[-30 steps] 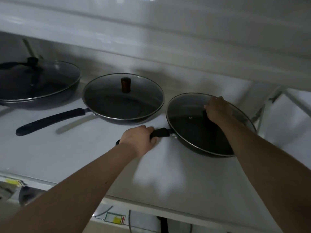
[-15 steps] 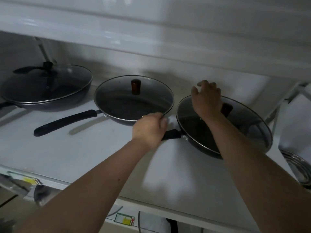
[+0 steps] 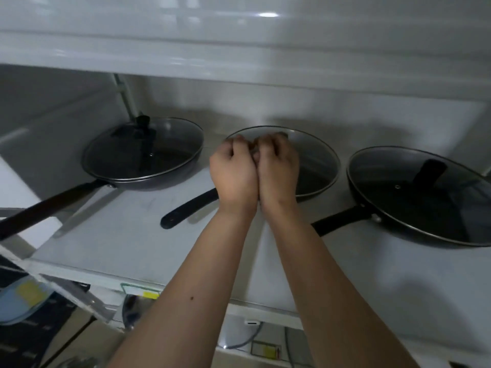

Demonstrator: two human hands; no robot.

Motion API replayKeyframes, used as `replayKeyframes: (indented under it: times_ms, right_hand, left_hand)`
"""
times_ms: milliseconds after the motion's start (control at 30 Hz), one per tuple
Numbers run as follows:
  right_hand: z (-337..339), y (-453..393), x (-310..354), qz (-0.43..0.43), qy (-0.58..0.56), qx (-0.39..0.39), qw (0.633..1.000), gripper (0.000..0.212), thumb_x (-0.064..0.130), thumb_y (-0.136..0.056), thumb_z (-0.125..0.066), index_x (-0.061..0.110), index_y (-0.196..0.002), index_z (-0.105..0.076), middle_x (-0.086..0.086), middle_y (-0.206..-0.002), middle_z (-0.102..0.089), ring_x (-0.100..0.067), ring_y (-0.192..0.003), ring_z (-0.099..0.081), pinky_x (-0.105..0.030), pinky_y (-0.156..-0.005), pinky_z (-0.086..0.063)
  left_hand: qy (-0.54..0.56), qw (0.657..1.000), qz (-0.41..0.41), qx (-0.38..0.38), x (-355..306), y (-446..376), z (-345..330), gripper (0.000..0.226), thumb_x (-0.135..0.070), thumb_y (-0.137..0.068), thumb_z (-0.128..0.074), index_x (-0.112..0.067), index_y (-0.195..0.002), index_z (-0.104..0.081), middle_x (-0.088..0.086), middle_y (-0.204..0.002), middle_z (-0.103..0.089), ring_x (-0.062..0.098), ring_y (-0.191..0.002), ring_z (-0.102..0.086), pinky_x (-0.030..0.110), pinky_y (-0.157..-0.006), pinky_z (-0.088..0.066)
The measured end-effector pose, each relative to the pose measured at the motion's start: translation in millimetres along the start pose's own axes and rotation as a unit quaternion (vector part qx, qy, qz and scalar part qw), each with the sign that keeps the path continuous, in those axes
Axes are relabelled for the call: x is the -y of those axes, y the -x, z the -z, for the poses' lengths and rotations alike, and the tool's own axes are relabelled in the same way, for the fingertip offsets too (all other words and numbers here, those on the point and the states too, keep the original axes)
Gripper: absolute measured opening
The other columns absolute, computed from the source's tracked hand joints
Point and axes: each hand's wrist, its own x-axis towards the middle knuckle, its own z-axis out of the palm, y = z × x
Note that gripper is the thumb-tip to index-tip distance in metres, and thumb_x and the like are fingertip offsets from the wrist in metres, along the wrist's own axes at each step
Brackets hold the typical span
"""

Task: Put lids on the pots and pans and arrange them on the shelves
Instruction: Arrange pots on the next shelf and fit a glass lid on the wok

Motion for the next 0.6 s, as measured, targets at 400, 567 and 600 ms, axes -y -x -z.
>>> replayKeyframes:
  times_ms: [400,567,600]
  right_hand:
    - [-116.5,83.0,-15.5,-0.003,-0.108,-0.013,0.994,0.025,0.008,-0.092,-0.048,0.02,-0.073,-0.057,0.004,-0.068,-0.055,-0.012,-0.068,-0.055,-0.029,-0.066,-0.045]
    - [-140.8,116.4,-43.5,0.035,-0.144,0.046,0.988,0.026,0.012,-0.092,-0.049,0.026,-0.071,-0.056,0.01,-0.063,-0.054,-0.012,-0.072,-0.057,-0.03,-0.068,-0.046]
    - [-145.1,124.4,-50.7,0.046,-0.156,0.058,0.985,0.025,0.012,-0.093,-0.05,0.025,-0.072,-0.056,0.01,-0.061,-0.053,-0.011,-0.07,-0.055,-0.03,-0.068,-0.046]
  left_hand:
    - [0.066,0.996,-0.053,0.019,23.3,-29.9,131.4,0.038,-0.012,-0.095,-0.046,-0.016,-0.058,-0.052,0.001,-0.054,-0.048,0.016,-0.055,-0.044,0.036,-0.06,-0.04]
    - [0.086,0.99,-0.107,-0.036,56.6,-21.9,171.3,0.039,-0.01,-0.094,-0.047,-0.016,-0.056,-0.053,-0.007,-0.046,-0.048,0.008,-0.048,-0.043,0.026,-0.053,-0.038]
    - [0.091,0.987,-0.121,-0.046,64.5,-18.9,179.3,0.04,-0.01,-0.094,-0.047,-0.016,-0.055,-0.053,-0.008,-0.043,-0.048,0.006,-0.046,-0.043,0.023,-0.052,-0.038]
